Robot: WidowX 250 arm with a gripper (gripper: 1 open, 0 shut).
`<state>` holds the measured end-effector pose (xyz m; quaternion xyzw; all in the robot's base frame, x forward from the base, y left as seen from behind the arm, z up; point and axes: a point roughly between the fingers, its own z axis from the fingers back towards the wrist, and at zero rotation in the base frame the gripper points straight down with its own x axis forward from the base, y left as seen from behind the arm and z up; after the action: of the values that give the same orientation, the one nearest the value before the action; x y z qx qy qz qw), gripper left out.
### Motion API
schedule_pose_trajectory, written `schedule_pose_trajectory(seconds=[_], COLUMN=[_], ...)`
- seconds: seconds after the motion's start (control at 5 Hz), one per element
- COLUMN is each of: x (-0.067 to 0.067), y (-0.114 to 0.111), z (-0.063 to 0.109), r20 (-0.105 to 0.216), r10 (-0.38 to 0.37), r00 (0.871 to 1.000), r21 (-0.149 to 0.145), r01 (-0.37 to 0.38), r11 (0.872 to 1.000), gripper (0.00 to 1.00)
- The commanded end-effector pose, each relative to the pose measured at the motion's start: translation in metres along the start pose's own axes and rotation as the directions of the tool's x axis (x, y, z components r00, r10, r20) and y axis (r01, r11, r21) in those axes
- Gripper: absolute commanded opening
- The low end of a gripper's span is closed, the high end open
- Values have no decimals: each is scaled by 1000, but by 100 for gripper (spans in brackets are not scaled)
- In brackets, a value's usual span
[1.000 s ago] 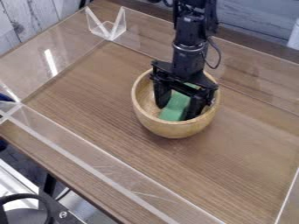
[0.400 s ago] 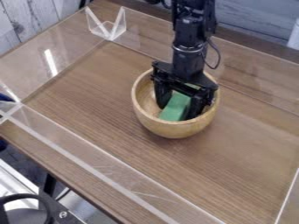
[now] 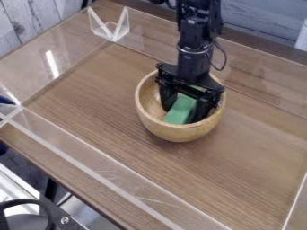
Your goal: Remove the green block from inside the brown bowl and put it on the table
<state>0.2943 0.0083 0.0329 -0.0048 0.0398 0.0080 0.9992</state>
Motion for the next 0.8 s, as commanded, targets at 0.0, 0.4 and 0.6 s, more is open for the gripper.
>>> schedule_pose_trajectory(seconds=[0.0,0.4,0.6], x=[11,10,4], y=[2,-2,-10], z=[16,20,24], r20=[64,72,78], r10=[7,-3,-26], r00=[998,997,997], r21=[-3,-7,-9], r01=[-7,3,27], r11=[1000,1000,1000], gripper=[100,0,0])
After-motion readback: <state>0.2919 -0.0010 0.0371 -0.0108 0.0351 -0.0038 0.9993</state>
